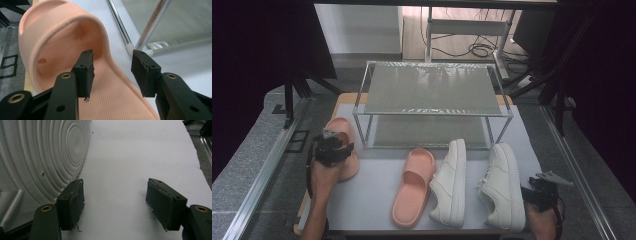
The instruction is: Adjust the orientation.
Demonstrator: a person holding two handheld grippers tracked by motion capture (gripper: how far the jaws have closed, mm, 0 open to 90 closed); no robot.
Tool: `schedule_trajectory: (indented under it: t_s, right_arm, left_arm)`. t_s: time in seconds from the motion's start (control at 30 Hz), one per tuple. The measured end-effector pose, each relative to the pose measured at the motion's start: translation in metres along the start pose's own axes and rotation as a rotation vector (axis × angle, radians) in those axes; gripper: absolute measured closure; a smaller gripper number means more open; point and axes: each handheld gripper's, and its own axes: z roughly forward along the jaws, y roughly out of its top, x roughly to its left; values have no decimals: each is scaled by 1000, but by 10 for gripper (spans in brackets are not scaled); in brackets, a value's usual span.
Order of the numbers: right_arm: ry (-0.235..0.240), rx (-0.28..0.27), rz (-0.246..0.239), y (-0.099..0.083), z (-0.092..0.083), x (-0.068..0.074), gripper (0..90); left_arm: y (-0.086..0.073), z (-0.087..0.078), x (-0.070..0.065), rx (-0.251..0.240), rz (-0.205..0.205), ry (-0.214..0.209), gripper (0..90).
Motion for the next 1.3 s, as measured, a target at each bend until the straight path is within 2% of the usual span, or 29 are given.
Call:
schedule_trajectory:
  t_s: [0.13, 0.43, 0.47, 0.6, 0.63, 0.67, 0.73, 0.97, 1.17, 1.3]
  right_arm:
    - [0, 0, 0, 0, 0, 0, 312]
    - [0, 0, 1, 0, 0, 0, 312]
    - [0, 0, 0, 0, 0, 0, 312]
    - [0, 0, 0, 0, 0, 0, 312]
    - [0, -1, -1, 0, 0, 0, 312]
    - [0, 0, 1, 0, 0, 0, 312]
    - [0, 0, 0, 0, 0, 0, 312]
    - [0, -1, -1, 0, 0, 0, 312]
    - [0, 0, 1, 0, 0, 0, 312]
    - [0, 0, 0, 0, 0, 0, 312]
  left_arm:
    - [7, 7, 0, 11, 5, 20, 557]
    - [23, 23, 3, 35, -14, 59, 611]
    - [25, 27, 4, 41, -21, 74, 615]
    - [25, 31, 7, 48, -34, 76, 635]
    - [25, 32, 8, 45, -41, 66, 649]
    - [24, 31, 10, 37, -53, 45, 690]
    - [24, 29, 10, 30, -53, 40, 731]
    - [28, 17, 14, 33, -51, 60, 761]
    - [27, 5, 26, 26, -76, 55, 790]
    - [24, -3, 30, 25, -68, 62, 812]
